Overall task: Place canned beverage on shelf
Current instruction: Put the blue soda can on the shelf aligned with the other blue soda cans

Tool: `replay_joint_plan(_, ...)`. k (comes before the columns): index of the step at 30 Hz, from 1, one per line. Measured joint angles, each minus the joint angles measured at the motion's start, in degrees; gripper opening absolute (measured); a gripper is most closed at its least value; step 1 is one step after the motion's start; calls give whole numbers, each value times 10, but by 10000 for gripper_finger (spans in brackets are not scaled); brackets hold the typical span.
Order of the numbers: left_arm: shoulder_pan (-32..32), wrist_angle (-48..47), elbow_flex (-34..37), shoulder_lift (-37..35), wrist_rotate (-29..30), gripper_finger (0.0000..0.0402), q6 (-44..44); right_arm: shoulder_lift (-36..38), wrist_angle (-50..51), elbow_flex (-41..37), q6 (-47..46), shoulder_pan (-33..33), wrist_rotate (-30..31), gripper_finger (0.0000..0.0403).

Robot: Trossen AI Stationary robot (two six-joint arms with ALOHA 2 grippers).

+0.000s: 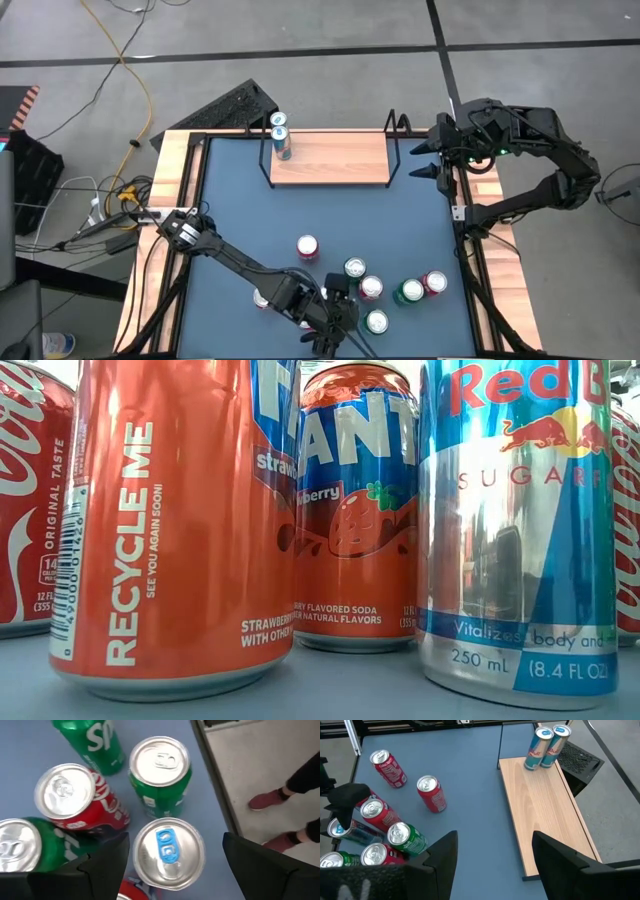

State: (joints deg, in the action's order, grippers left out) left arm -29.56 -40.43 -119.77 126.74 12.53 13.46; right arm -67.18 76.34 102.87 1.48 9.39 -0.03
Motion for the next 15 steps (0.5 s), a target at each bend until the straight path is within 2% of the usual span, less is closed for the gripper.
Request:
replay_joint_plan(3,0,-6,0,0,13,307,-5,0,0,0,0,0,0,240)
replay_joint_plan(15,1,-3,0,3,1,307,16,0,0,0,1,0,0,240)
